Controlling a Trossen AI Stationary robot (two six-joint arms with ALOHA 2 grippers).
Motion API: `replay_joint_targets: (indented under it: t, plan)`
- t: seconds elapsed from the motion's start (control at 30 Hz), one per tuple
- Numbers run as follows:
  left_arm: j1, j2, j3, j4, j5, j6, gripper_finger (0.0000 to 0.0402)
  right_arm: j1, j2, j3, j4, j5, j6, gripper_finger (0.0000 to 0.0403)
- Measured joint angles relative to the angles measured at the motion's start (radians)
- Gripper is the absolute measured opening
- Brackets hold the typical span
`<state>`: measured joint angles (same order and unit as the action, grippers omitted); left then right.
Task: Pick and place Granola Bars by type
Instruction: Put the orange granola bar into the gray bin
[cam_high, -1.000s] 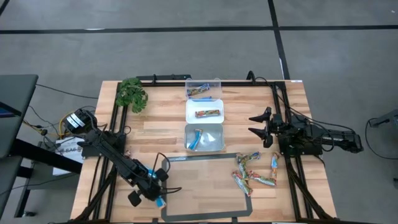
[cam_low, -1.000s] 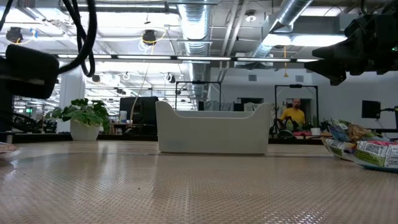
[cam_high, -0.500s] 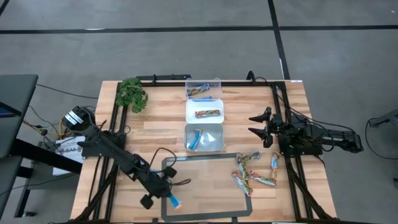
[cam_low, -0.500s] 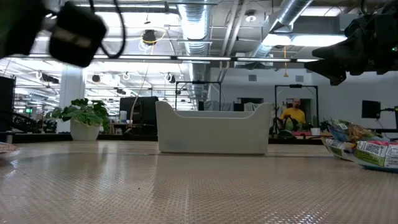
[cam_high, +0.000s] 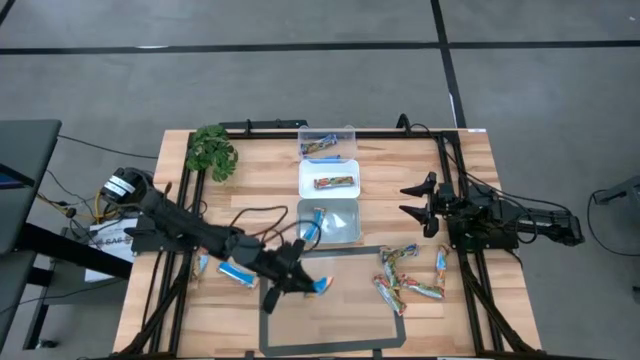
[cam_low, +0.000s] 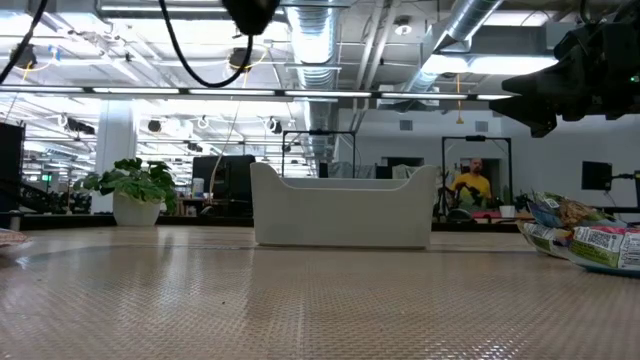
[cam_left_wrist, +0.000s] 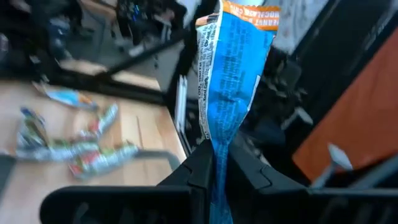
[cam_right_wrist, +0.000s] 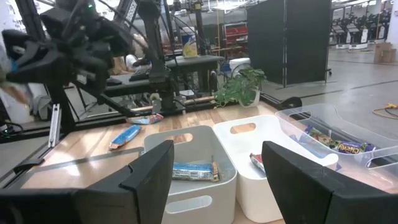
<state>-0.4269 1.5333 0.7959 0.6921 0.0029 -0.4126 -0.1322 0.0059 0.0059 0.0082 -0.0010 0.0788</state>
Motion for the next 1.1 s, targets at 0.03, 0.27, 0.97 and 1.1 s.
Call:
replay_joint_targets:
  t: [0.03, 0.27, 0.97, 1.1]
  plan:
    - [0.012, 0.000, 0.000, 0.008, 0.000, 0.006, 0.0022, 0.000, 0.000, 0.000, 0.000, 0.000, 0.000, 0.0240]
    - [0.120, 0.000, 0.000, -0.006, -0.008, 0.121, 0.0022, 0.000, 0.000, 0.000, 0.000, 0.000, 0.000, 0.0240]
    - [0.494, 0.001, 0.000, -0.183, -0.019, 0.259, 0.0023, 0.000, 0.000, 0.000, 0.000, 0.000, 0.000, 0.0240]
    - [0.500, 0.001, 0.000, -0.267, -0.018, 0.281, 0.0023, 0.000, 0.000, 0.000, 0.000, 0.000, 0.000, 0.0240]
